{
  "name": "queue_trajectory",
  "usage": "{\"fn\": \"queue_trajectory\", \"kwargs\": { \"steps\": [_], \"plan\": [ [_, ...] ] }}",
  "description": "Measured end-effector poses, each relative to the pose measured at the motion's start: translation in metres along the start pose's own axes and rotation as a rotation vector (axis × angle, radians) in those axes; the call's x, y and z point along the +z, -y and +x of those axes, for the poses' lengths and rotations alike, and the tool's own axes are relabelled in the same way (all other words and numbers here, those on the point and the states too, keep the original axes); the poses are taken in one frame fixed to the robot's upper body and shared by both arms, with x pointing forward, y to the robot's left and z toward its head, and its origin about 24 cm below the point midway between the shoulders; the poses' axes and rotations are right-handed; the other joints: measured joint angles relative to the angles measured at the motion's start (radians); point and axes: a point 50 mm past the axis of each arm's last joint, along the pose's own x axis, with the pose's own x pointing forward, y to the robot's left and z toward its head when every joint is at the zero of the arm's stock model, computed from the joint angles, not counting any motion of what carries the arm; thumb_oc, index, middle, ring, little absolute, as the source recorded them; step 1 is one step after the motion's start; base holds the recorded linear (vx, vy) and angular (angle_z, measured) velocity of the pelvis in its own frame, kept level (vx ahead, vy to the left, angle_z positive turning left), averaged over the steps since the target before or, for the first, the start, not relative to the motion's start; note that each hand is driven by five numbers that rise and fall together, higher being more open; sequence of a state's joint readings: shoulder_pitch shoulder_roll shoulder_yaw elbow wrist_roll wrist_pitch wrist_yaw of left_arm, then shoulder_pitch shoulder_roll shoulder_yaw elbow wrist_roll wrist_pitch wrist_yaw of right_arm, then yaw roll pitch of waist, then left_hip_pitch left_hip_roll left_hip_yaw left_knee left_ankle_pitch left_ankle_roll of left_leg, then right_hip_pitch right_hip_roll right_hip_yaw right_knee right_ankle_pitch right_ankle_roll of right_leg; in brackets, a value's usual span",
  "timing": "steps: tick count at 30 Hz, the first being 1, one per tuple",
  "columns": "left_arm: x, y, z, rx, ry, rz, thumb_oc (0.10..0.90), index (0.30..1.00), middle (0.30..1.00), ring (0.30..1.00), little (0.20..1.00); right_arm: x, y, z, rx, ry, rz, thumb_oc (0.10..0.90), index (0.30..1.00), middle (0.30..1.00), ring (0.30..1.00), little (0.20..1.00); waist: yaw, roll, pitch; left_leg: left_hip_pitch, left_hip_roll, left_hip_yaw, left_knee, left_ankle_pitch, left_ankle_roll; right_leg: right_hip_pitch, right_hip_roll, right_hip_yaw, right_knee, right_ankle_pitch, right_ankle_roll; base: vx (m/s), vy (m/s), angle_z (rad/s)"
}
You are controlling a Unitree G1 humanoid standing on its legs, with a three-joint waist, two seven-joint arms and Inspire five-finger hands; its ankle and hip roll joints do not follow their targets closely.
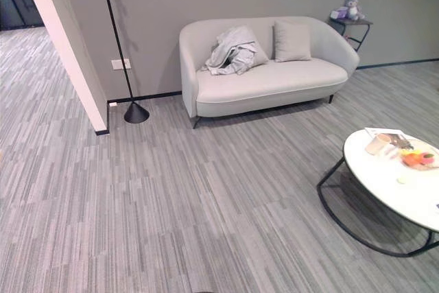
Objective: Hang the clothes on the sofa on the clothes rack.
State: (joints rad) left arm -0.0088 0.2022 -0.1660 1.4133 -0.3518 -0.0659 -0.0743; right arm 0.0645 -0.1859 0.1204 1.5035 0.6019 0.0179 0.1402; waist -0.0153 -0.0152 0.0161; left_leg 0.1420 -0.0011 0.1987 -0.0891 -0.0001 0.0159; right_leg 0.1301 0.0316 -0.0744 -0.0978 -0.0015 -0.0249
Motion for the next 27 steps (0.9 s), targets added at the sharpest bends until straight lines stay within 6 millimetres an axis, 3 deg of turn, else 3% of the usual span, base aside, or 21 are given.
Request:
{"fn": "queue_trajectory", "kwargs": {
  "steps": [13,15,16,18,19,21,23,25,27],
  "plan": [
    [0.012,0.003,0.001,-0.012,0.041,0.078,0.800,0.900,0.900,0.900,0.900,0.006,-0.003,0.000,0.015,0.020,-0.068,0.800,0.900,0.900,0.900,0.900,0.000,0.000,0.025,-0.018,-0.006,-0.009,-0.004,-0.003,0.005,-0.018,-0.005,-0.003,0.009,0.005,0.005,-0.01,0.069,0.00],
    [0.029,0.012,0.003,-0.037,0.076,0.139,0.800,0.900,0.900,0.900,0.900,0.025,-0.005,0.000,0.020,0.064,-0.080,0.800,0.900,0.900,0.900,0.900,-0.001,0.030,0.075,-0.037,0.008,-0.010,-0.004,0.004,0.025,-0.100,-0.001,-0.023,0.146,-0.012,0.026,-0.04,0.168,-0.01],
    [0.033,0.014,0.003,-0.042,0.084,0.176,0.800,0.900,0.900,0.900,0.900,0.029,-0.006,0.000,0.025,0.077,-0.082,0.800,0.900,0.900,0.900,0.900,-0.004,0.031,0.087,-0.043,0.006,-0.010,-0.001,0.009,0.024,-0.120,-0.010,-0.039,0.177,-0.028,0.039,-0.04,0.212,-0.12],
    [0.048,0.020,0.003,-0.054,0.118,0.226,0.800,0.900,0.900,0.900,0.900,0.051,-0.013,-0.002,0.047,0.137,-0.109,0.800,0.900,0.900,0.900,0.900,-0.004,0.051,0.142,-0.028,0.005,-0.004,-0.005,-0.001,0.057,-0.276,-0.040,-0.079,0.521,-0.060,0.089,0.04,0.118,-0.15],
    [0.050,0.019,0.003,-0.046,0.122,0.230,0.800,0.900,0.900,0.900,0.900,0.062,-0.020,-0.003,0.072,0.183,-0.116,0.800,0.900,0.900,0.900,0.900,-0.023,0.035,0.156,-0.001,-0.011,0.000,-0.005,-0.011,0.067,-0.370,-0.098,-0.112,0.742,-0.070,0.120,0.11,0.060,0.03],
    [0.047,0.011,0.003,-0.021,0.110,0.259,0.800,0.900,0.900,0.900,0.900,0.066,-0.025,-0.003,0.084,0.207,-0.131,0.800,0.900,0.900,0.900,0.900,-0.028,0.004,0.149,0.036,-0.052,0.003,-0.006,-0.028,0.087,-0.430,-0.191,-0.130,0.868,-0.095,0.154,0.13,-0.025,0.05],
    [0.044,0.010,0.003,-0.017,0.102,0.275,0.800,0.900,0.900,0.900,0.900,0.068,-0.021,-0.004,0.073,0.215,-0.135,0.800,0.900,0.900,0.900,0.900,-0.023,0.004,0.137,0.053,-0.063,0.001,-0.006,-0.042,0.088,-0.433,-0.238,-0.149,0.781,-0.097,0.155,0.19,-0.169,0.02],
    [0.034,0.006,0.002,-0.005,0.079,0.255,0.800,0.900,0.900,0.900,0.900,0.065,-0.029,-0.003,0.096,0.218,-0.147,0.800,0.900,0.900,0.900,0.900,-0.024,0.005,0.117,0.059,-0.052,0.000,-0.001,-0.049,0.068,-0.382,-0.217,-0.153,0.411,-0.082,0.146,0.24,-0.250,-0.05],
    [0.036,0.005,0.003,0.003,0.073,0.284,0.800,0.900,0.900,0.900,0.900,0.061,-0.034,-0.002,0.109,0.202,-0.182,0.800,0.900,0.900,0.900,0.900,-0.026,-0.003,0.106,0.073,-0.036,0.002,0.000,-0.067,0.037,-0.339,-0.171,-0.082,0.009,0.036,0.152,0.29,-0.246,0.01]
  ]
}}
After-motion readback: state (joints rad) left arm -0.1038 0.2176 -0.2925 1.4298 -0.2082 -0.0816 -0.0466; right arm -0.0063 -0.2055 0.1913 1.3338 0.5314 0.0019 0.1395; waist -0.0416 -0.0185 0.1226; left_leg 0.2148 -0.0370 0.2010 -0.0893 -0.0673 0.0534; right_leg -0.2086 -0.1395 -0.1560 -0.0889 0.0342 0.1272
